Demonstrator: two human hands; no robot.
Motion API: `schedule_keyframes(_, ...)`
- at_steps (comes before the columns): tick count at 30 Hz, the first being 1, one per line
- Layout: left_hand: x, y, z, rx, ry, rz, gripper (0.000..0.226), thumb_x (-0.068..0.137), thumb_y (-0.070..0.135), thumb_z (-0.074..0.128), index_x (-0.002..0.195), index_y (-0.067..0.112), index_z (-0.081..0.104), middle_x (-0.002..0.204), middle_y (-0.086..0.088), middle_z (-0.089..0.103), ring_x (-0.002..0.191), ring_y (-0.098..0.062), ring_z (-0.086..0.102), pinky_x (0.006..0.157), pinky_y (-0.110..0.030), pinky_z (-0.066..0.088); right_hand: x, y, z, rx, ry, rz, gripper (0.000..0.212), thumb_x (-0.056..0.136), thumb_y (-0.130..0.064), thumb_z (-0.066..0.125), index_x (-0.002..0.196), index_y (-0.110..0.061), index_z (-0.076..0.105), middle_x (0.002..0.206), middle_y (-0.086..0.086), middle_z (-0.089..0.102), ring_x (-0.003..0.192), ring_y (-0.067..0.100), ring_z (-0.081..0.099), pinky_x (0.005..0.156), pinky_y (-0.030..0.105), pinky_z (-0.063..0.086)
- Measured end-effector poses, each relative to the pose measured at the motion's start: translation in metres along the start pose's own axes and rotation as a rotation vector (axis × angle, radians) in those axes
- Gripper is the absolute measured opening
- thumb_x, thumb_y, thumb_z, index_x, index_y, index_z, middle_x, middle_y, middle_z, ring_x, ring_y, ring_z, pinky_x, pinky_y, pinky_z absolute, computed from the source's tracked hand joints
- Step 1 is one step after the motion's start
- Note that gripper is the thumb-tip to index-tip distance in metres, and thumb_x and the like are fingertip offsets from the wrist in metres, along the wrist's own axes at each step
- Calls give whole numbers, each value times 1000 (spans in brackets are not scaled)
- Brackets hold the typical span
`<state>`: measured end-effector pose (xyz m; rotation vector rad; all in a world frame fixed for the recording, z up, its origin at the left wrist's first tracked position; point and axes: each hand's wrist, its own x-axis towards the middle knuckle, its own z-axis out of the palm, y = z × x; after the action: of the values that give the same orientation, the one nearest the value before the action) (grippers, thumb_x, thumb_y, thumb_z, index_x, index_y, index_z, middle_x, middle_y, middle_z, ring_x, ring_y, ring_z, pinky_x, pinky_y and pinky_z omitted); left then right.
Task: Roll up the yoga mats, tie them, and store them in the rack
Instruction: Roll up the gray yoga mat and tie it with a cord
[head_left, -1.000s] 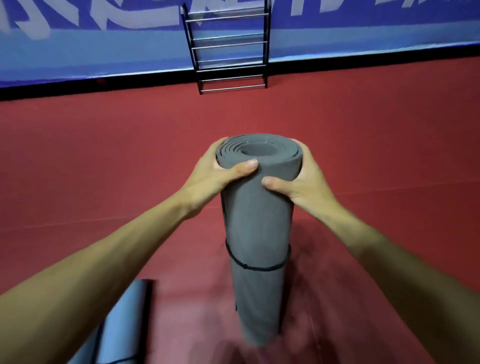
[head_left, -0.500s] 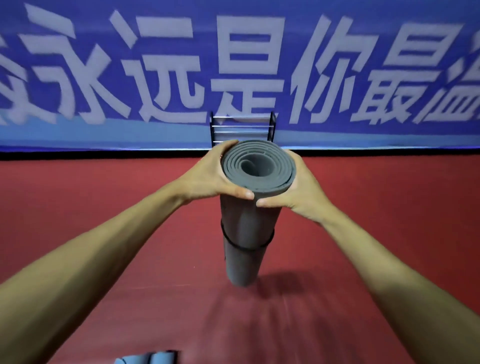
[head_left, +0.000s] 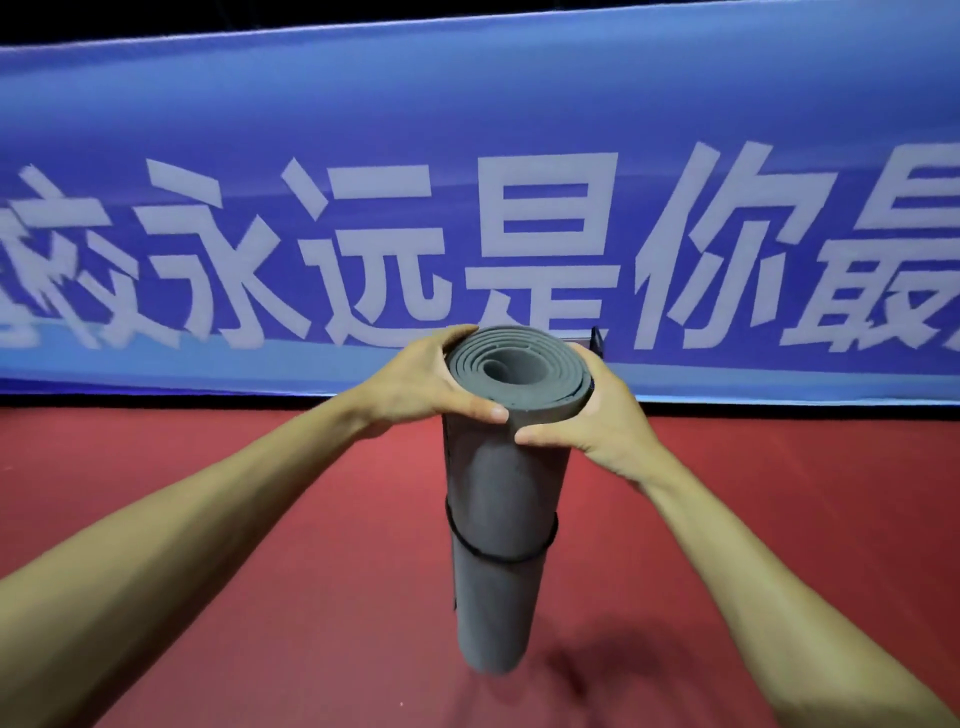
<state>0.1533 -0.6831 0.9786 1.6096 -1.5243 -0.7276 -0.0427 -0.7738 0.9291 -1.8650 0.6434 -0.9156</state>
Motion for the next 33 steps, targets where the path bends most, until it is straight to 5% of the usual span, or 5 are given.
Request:
schedule_keyframes(4,77,-6,-18,20,4,-1,80,58,13,90,127,24,50,115,17,64,105,9,58,82,-5,44,79,14,-20,-18,-30,-45,83,49,-7,95,115,-35,52,113,-16,65,107,-3,60,87,10,45)
schedule_keyframes(10,180,-42,-52,59,6,-16,104,51,28,92,140,20,38,119,25,53,101,24,48,78,3,38,190,55,-25,-92,-57,-37,94,43,-28,96,125,-30,51,121,-13,62,114,5,57,94,31,49)
schedule_keyframes(16,298,-113,-93,-17,34,-11,82,58,16,91,126,25,45,108,26,57,89,27,51,70,4,38,319,104,-15,-143,-113,25,85,51,-14,95,125,-24,53,114,-14,66,105,-4,60,82,8,45)
schedule_keyframes(29,558,-180,-173,26,2,-9,62,59,22,90,102,40,49,100,25,61,88,20,56,70,0,42,577,195,-38,-184,-52,102,83,45,-29,95,119,-31,57,110,-15,69,106,5,63,91,28,49)
schedule_keyframes(33,640,-203,-184,11,2,-47,67,64,17,87,120,23,52,99,23,59,83,20,57,66,-1,43,656,240,-46,-179,-65,85,87,40,-40,93,119,-30,58,109,-14,69,105,5,63,91,31,53)
